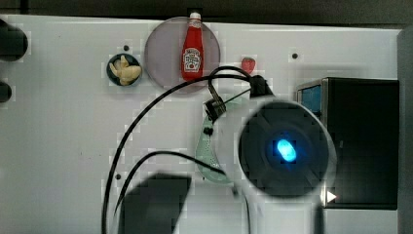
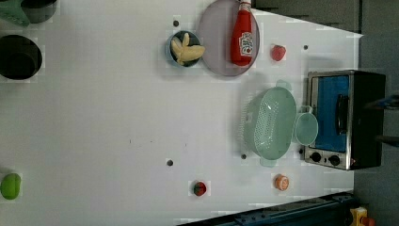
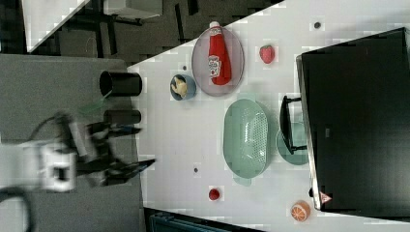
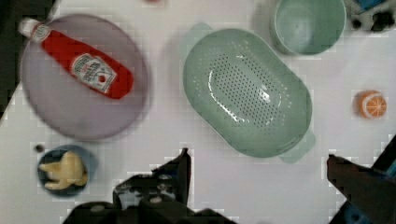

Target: Drag strainer left to right.

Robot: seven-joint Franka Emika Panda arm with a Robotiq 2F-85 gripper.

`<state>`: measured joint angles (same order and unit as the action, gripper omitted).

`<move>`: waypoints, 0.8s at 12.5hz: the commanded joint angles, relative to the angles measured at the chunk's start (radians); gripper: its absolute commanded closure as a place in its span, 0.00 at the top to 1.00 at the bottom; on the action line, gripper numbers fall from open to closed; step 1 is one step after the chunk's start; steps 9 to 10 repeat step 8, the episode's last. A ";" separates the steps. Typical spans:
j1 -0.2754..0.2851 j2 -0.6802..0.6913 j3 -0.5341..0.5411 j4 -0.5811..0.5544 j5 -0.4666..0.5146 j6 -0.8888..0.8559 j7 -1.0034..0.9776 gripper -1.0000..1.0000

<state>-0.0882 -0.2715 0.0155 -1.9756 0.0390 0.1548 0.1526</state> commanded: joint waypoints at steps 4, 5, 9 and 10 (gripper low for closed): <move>0.000 0.002 0.001 0.046 -0.035 -0.162 -0.136 1.00; 0.000 0.005 0.001 0.042 -0.035 -0.160 -0.136 1.00; 0.000 0.021 0.002 0.041 -0.035 -0.160 -0.136 1.00; 0.000 0.021 0.002 0.041 -0.035 -0.160 -0.136 1.00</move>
